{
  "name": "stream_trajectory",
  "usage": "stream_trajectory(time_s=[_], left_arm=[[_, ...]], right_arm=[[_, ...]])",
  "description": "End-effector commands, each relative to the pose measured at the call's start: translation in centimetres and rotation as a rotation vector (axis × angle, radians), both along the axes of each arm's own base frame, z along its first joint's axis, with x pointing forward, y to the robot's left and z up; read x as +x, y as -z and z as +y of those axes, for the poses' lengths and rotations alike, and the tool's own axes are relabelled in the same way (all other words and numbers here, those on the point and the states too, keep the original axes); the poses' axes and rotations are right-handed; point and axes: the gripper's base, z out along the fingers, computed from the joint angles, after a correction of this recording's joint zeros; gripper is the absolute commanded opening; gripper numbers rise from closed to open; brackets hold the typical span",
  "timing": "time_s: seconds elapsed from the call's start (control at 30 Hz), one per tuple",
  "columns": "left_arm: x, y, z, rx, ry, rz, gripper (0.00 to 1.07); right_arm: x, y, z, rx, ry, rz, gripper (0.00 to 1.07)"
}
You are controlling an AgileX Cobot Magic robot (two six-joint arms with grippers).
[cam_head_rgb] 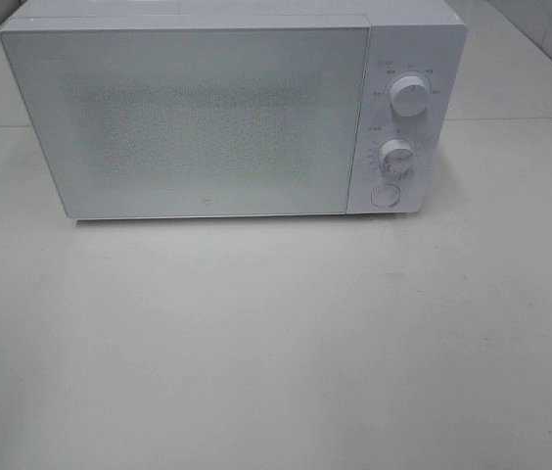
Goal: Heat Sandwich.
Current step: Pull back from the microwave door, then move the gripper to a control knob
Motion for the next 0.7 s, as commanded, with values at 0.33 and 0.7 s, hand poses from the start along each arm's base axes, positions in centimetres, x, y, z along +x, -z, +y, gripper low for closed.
stream_trajectory(time_s=[0.33, 0.7], left_arm=[[-1.71, 0.08, -0.1, -0.008, 0.001, -0.116, 1.04], [-1.71, 0.08, -0.1, -0.008, 0.001, -0.116, 1.04]], right_arm=[[-0.36, 0.04, -0.03, 0.01, 0.016, -0.03, 0.76], [-0.35, 0.04, -0.04, 0.01, 0.013, -0.03, 0.76]])
